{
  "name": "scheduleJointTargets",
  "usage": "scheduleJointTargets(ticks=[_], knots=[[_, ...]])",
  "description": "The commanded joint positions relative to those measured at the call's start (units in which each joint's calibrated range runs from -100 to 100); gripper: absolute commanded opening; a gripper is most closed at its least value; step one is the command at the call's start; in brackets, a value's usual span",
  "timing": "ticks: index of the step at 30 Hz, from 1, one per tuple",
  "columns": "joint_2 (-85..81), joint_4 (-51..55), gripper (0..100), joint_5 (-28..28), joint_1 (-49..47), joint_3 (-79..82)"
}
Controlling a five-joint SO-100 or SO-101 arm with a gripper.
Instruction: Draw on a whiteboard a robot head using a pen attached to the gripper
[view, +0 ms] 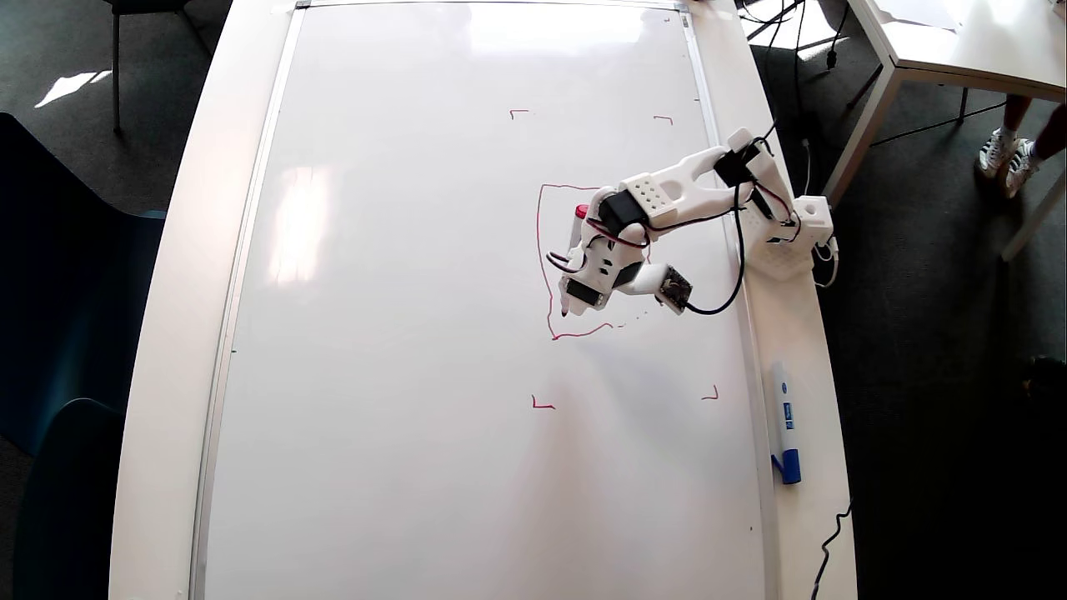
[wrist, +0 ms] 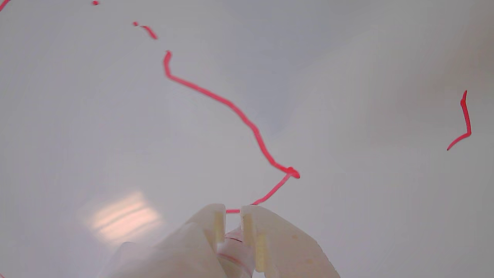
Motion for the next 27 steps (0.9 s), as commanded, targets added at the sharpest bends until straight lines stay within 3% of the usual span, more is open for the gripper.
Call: scheduleJointTargets(ticks=[1,27], knots=[[-5.9,1.8,1,1.3,0.6,1.1],[2.2,-1.5,1,0.9,1.2,5.1]])
